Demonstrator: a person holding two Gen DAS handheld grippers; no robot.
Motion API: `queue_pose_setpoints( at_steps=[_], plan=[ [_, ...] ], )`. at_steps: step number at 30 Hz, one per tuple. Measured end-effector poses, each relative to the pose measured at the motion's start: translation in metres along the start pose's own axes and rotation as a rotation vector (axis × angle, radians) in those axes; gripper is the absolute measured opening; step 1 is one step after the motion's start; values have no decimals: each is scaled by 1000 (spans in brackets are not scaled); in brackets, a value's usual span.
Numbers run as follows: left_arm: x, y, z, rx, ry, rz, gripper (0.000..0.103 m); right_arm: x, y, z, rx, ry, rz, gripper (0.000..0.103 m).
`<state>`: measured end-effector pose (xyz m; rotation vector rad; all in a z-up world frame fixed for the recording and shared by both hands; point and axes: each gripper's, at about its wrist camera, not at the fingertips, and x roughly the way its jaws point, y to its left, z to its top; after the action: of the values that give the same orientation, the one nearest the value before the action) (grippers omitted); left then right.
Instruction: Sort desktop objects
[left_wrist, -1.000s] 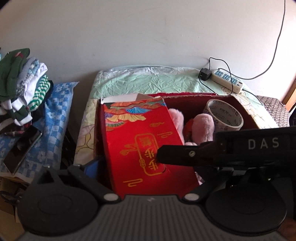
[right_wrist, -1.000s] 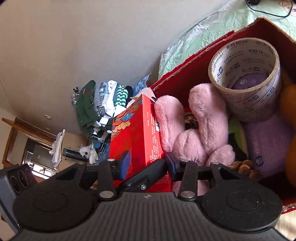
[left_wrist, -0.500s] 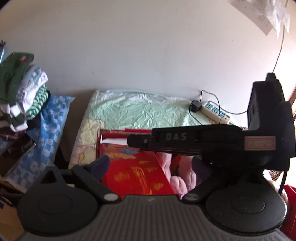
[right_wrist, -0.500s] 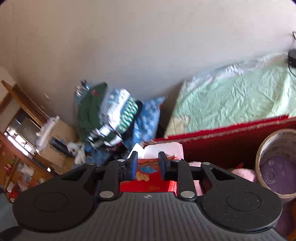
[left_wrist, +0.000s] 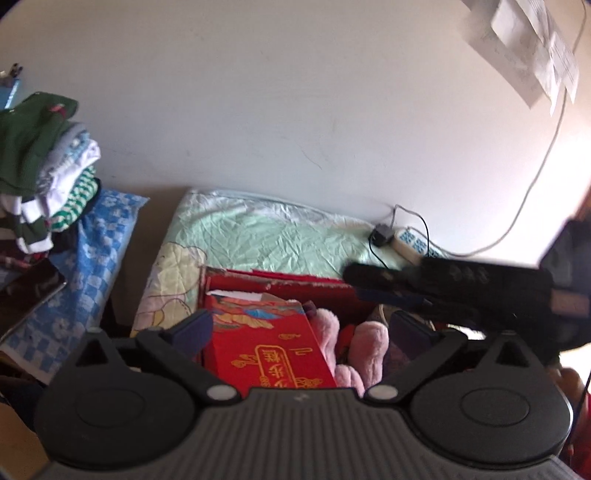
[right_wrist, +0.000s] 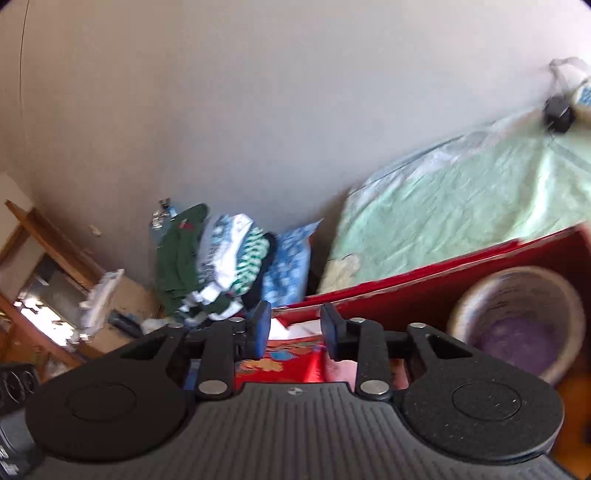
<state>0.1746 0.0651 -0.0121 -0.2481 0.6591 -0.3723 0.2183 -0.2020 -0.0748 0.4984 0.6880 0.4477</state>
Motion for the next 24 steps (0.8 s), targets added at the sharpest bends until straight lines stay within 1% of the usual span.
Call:
queue_pose_setpoints(
  at_steps=[1, 3, 4, 5, 7, 9, 11, 13, 15, 17, 21, 24],
  plan=[
    [-3, -1, 0, -6, -3, 19, 102, -10, 3, -3, -34, -11, -56, 42],
    [-4, -6, 1, 0, -2, 73, 102, -23, 5, -11, -65, -13, -122, 51],
    [-5, -11, 1, 7, -1, 98, 102, -29, 6, -15, -78, -12, -152, 58],
    [-5, -15, 1, 14, 0, 124, 102, -35, 6, -19, -92, -11, -182, 61],
    [-7, -28, -1, 29, -7, 181, 102, -46, 8, -26, -119, -5, -230, 62],
    [-10, -41, -4, 48, -22, 237, 102, -55, 9, -30, -148, 2, -257, 69],
    [-10, -55, -8, 58, -30, 296, 102, -63, 8, -32, -172, -5, -283, 78],
    [-10, -68, -12, 50, -29, 346, 102, -73, 3, -33, -187, -11, -288, 82],
    [-9, -79, -17, 37, -28, 381, 102, -83, -2, -35, -196, -10, -308, 84],
    [-9, -91, -22, 18, -31, 414, 102, -93, -6, -38, -218, -10, -333, 89],
    [-10, -110, -35, -28, -31, 464, 102, -113, -14, -46, -273, 2, -370, 92],
    [-13, -123, -44, -43, -41, 538, 102, -124, -20, -52, -284, 17, -380, 94]
  ],
)
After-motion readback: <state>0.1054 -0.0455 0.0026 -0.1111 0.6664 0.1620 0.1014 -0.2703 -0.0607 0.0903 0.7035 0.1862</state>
